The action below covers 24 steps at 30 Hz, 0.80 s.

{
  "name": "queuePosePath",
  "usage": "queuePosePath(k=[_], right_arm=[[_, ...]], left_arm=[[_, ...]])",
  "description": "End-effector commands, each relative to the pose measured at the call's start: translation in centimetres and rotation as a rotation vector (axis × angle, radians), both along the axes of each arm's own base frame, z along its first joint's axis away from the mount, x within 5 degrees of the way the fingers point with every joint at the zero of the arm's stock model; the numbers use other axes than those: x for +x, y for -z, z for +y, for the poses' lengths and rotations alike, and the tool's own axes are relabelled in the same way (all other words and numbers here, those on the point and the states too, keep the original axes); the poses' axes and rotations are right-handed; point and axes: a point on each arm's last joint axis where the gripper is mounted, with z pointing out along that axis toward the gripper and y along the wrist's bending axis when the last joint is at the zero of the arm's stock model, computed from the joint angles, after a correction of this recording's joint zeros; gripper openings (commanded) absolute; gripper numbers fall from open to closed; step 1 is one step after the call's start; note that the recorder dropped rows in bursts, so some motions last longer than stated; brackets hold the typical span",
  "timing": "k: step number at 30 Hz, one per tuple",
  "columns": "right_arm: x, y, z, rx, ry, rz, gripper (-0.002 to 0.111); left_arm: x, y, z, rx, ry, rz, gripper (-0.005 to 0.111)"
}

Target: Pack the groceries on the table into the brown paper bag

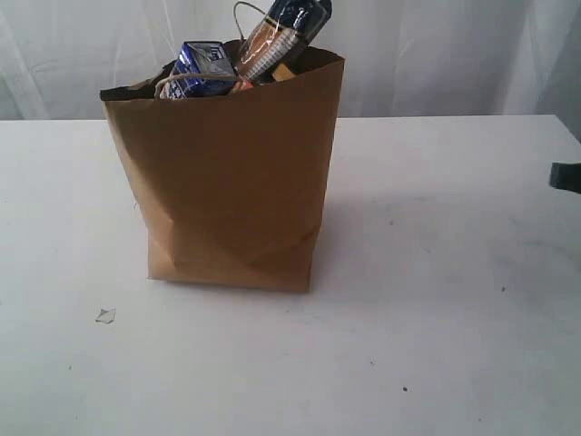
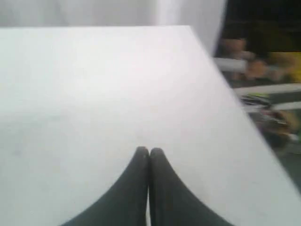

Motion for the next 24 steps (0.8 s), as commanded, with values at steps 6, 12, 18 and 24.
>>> queuePosePath(k=[6, 12, 18, 24], right_arm=[[-6.1, -4.9, 1.1, 0.026, -0.214, -0.307, 0.0], [-9.4, -8.2, -0.4, -0.193, -0.062, -0.463, 0.0], [-11.4, -9.2, -0.3, -0.257, -0.066, -0.541, 0.0], [-11.1, -8.8, -0.8, -0.304, -0.019, -0.513, 0.0]], left_arm=[[0.0, 0.1, 0.0, -0.005, 0.006, 0.003, 0.0], [0.0, 0.1, 0.0, -0.005, 0.006, 0.003, 0.0], [0.0, 0.1, 0.0, -0.005, 0.006, 0.003, 0.0], [0.0, 0.1, 0.0, -0.005, 0.006, 0.003, 0.0]])
